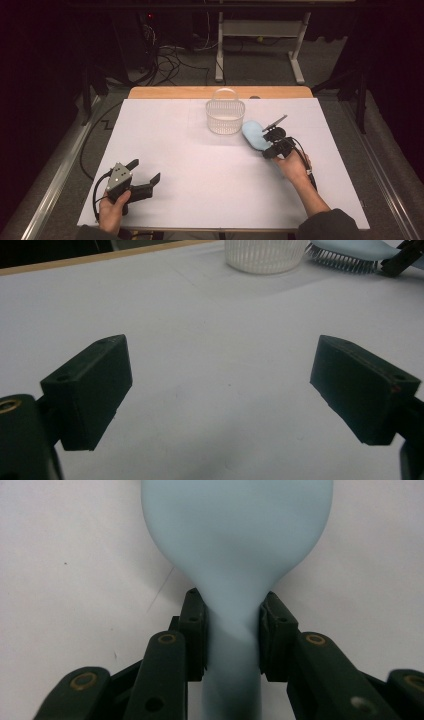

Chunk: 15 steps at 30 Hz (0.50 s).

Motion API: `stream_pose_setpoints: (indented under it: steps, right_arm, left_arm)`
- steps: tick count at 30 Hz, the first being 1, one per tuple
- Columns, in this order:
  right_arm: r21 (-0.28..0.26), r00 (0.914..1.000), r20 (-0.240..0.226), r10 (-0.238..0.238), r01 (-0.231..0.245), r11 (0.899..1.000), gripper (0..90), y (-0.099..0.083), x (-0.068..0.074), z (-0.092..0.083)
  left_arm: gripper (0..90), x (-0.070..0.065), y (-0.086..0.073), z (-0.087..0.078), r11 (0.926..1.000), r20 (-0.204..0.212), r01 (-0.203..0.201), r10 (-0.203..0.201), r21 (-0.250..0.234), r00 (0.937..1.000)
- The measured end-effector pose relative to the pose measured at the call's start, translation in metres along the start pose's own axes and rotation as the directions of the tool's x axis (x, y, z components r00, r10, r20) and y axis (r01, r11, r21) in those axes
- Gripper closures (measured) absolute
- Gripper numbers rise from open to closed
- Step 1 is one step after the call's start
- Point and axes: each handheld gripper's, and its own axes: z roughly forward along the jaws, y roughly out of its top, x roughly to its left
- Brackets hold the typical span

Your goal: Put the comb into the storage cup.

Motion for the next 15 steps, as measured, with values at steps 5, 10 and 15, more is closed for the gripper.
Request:
stream_pose_setpoints:
  steps: [5, 10, 15]
  right_arm:
    - [-0.032, 1.0, -0.004, 0.001, -0.001, 0.999, 70.6, -0.006, -0.002, -0.007]
    - [-0.065, 0.9999, -0.011, 0.004, -0.004, 0.998, 70.6, -0.011, -0.002, -0.014]
    - [-0.113, 0.9994, -0.035, -0.007, 0.003, 0.994, 70.5, -0.019, 0.0, -0.022]
  left_arm:
    - [10.6, -0.001, 0.0, 0.001, 1.0, 0.004, 0.002, -0.002, -0.001, 1.0]
    - [10.6, -0.001, 0.0, 0.0, 1.0, 0.003, -0.001, 0.001, -0.003, 1.0]
    - [10.7, -0.002, 0.001, 0.0, 1.0, 0.006, -0.007, 0.007, -0.006, 1.0]
